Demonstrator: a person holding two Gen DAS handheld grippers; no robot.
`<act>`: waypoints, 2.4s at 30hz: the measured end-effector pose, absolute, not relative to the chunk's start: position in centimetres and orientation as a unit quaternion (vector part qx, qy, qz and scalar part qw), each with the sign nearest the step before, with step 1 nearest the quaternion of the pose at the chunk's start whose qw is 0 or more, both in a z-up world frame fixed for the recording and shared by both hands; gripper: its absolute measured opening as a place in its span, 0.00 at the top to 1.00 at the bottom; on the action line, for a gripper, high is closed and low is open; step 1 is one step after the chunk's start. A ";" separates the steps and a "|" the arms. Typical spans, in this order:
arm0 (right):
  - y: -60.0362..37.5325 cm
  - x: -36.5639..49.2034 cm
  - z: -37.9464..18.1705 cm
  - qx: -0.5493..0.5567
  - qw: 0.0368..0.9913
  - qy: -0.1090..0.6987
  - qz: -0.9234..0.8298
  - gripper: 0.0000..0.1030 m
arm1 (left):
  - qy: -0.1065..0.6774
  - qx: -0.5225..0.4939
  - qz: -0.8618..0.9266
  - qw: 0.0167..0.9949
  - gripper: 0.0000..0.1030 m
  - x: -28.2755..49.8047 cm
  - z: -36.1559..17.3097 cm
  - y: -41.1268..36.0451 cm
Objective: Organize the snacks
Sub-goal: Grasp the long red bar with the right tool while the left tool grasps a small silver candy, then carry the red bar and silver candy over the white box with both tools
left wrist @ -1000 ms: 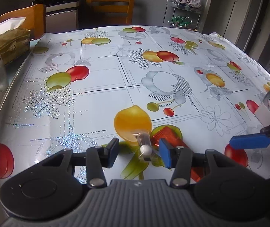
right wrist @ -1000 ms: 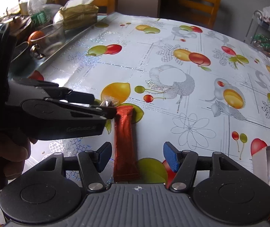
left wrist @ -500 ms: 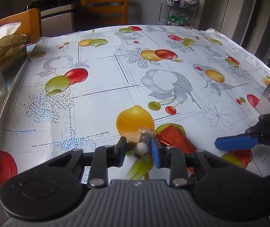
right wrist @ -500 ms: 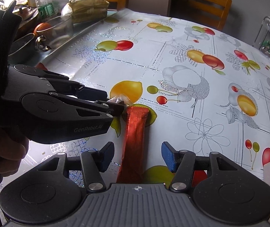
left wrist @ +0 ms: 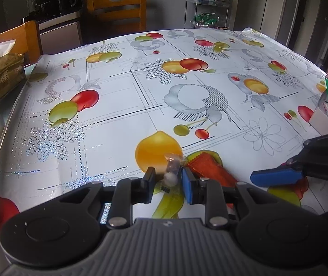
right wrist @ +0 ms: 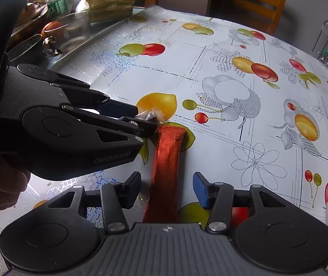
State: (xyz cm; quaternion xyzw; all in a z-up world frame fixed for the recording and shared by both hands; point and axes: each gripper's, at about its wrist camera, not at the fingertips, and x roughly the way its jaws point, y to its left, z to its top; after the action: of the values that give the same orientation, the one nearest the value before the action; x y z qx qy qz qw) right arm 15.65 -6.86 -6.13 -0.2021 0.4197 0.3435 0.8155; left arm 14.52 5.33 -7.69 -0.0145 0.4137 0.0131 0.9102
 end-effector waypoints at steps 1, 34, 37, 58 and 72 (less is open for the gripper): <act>-6.8 15.6 -6.2 -0.203 0.816 0.418 0.344 0.51 | 0.414 -0.013 0.013 0.910 0.76 14.6 -7.7 5.3; -12.9 15.3 -2.0 -0.162 0.846 0.391 0.323 0.78 | 0.396 -0.012 -0.012 0.918 0.86 12.6 -4.1 1.3; -13.8 15.0 -1.4 -0.157 0.850 0.386 0.322 0.78 | 0.389 -0.008 -0.014 0.921 0.86 12.2 -3.3 0.4; -21.4 13.7 1.9 -0.107 0.886 0.355 0.278 0.78 | 0.364 0.025 -0.057 0.929 0.86 11.6 -0.3 -7.2; -27.7 13.1 3.2 -0.064 0.908 0.343 0.231 0.78 | 0.351 0.048 -0.105 0.929 0.86 12.1 1.1 -13.0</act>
State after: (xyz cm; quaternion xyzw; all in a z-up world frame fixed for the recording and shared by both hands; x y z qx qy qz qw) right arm 13.14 -27.68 3.20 -0.0637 0.3427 0.2313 0.9083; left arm 12.11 -13.01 1.06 0.0484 0.3510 -0.1049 0.9292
